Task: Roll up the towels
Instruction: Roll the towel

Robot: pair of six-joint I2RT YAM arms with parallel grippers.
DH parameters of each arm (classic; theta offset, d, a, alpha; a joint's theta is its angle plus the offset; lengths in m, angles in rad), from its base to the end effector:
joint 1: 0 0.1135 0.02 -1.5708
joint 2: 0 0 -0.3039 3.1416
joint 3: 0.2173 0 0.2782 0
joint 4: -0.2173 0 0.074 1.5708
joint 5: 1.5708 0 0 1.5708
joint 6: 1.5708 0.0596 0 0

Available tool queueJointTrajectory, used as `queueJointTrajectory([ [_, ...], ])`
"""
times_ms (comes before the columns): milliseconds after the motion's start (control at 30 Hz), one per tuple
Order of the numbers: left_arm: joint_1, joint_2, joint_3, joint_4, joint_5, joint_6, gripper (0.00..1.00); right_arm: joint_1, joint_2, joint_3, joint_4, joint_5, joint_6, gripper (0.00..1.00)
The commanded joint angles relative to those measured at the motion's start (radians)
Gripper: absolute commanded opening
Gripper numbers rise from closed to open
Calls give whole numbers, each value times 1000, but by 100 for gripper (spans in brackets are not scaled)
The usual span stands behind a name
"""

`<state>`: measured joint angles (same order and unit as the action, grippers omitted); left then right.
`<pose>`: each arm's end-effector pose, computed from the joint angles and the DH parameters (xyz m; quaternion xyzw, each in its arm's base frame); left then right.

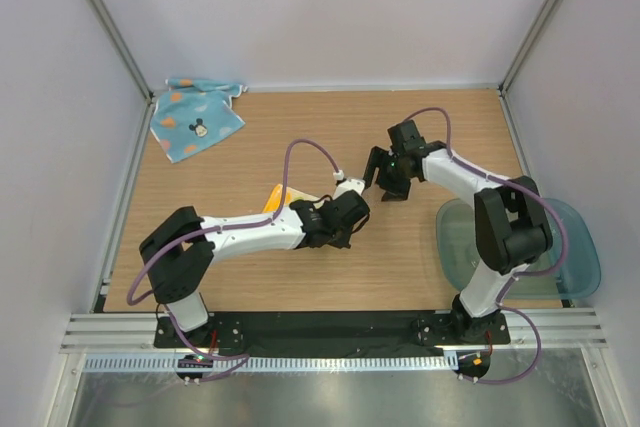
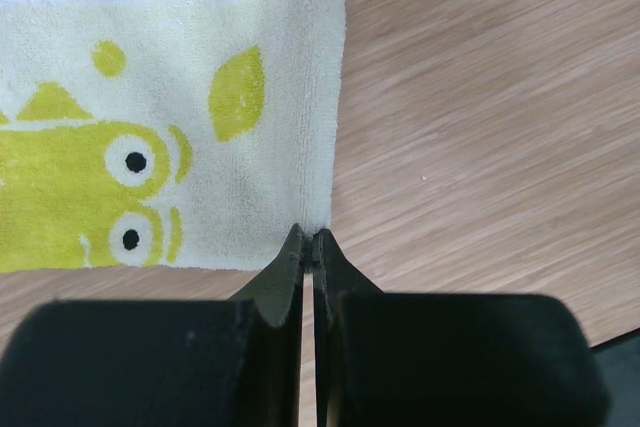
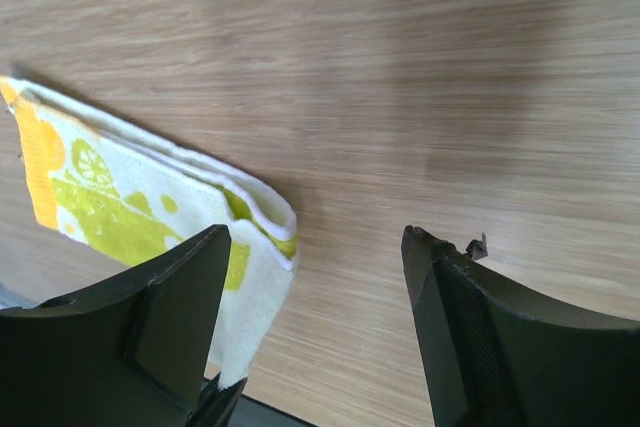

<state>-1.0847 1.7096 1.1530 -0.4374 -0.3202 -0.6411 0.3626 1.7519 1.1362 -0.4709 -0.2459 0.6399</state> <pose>0.2014 -0.3410 0.2124 0.1640 0.9332 -0.1139 0.2987 0.3618 0.1528 0.1878 0.1041 0.9583 0.2187 0.1515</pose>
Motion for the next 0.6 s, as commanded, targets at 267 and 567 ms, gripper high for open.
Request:
queueJointTrajectory([
  [267, 20, -60, 4, 2, 46, -251, 0, -60, -144, 111, -178, 180, -108, 77],
  [567, 199, -188, -231, 232, 292, -471, 0, -60, -138, 109, -176, 163, -115, 76],
])
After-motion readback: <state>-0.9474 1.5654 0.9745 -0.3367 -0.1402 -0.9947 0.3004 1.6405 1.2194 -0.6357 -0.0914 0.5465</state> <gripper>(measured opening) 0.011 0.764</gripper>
